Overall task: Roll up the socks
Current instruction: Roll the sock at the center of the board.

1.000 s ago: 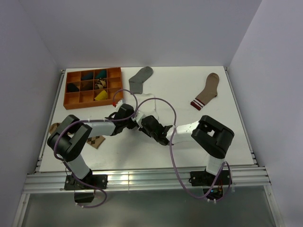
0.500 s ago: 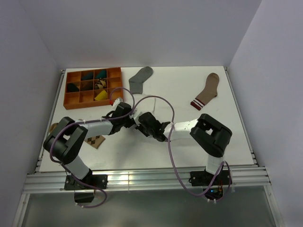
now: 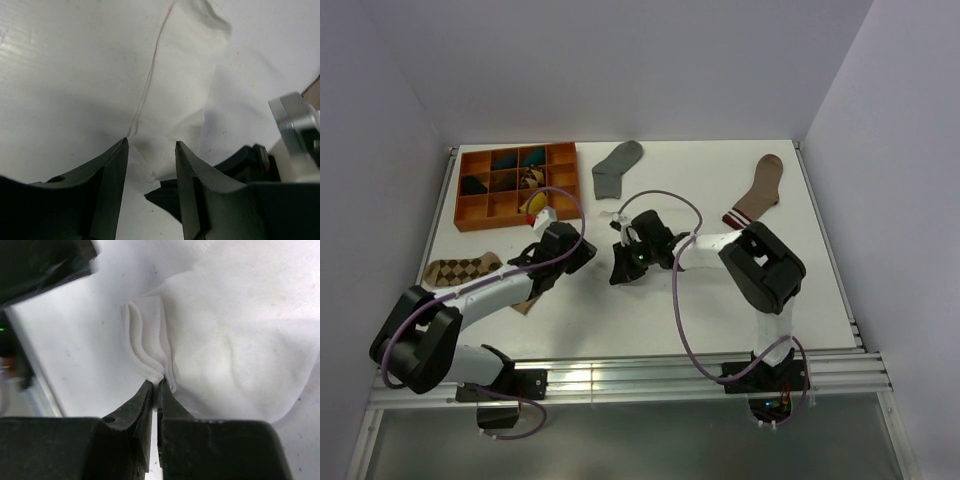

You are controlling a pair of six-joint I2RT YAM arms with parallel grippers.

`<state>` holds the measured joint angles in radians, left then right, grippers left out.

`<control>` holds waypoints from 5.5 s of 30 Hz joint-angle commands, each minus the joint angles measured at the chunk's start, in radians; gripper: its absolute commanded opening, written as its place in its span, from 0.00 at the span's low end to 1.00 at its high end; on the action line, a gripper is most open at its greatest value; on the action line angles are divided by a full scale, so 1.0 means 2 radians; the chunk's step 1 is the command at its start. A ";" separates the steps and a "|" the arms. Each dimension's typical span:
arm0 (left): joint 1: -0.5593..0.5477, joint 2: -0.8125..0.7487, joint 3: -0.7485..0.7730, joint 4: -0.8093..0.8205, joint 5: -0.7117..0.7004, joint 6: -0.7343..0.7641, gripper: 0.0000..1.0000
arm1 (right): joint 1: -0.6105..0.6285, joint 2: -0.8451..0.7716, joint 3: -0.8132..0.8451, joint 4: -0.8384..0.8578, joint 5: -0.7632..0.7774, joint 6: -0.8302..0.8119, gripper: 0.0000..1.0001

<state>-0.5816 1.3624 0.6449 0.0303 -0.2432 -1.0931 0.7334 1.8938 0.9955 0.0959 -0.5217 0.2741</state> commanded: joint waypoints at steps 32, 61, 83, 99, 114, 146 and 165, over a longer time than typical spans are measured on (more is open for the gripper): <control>-0.020 -0.013 -0.075 0.034 0.036 -0.081 0.58 | -0.059 0.119 0.038 -0.017 -0.153 0.161 0.00; -0.020 0.063 -0.056 0.022 0.020 -0.082 0.13 | -0.060 0.079 0.020 -0.005 -0.105 0.148 0.01; -0.021 0.093 0.033 -0.050 0.041 0.028 0.00 | 0.067 -0.143 -0.084 0.069 0.218 -0.132 0.51; -0.020 0.099 0.043 -0.054 0.055 0.040 0.00 | 0.113 -0.127 -0.118 0.181 0.255 -0.187 0.54; -0.021 0.110 0.052 -0.057 0.066 0.041 0.00 | 0.141 -0.062 -0.097 0.181 0.295 -0.211 0.50; -0.009 -0.030 -0.027 -0.026 -0.013 -0.035 0.45 | 0.007 -0.007 -0.053 0.077 0.007 0.038 0.00; -0.026 0.025 -0.058 0.084 0.040 -0.067 0.48 | -0.077 0.082 -0.109 0.265 -0.154 0.286 0.00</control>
<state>-0.6239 1.3945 0.5179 0.1352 -0.1726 -1.2098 0.5900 2.0159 0.8066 0.6044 -0.8135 0.7856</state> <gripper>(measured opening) 0.480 0.049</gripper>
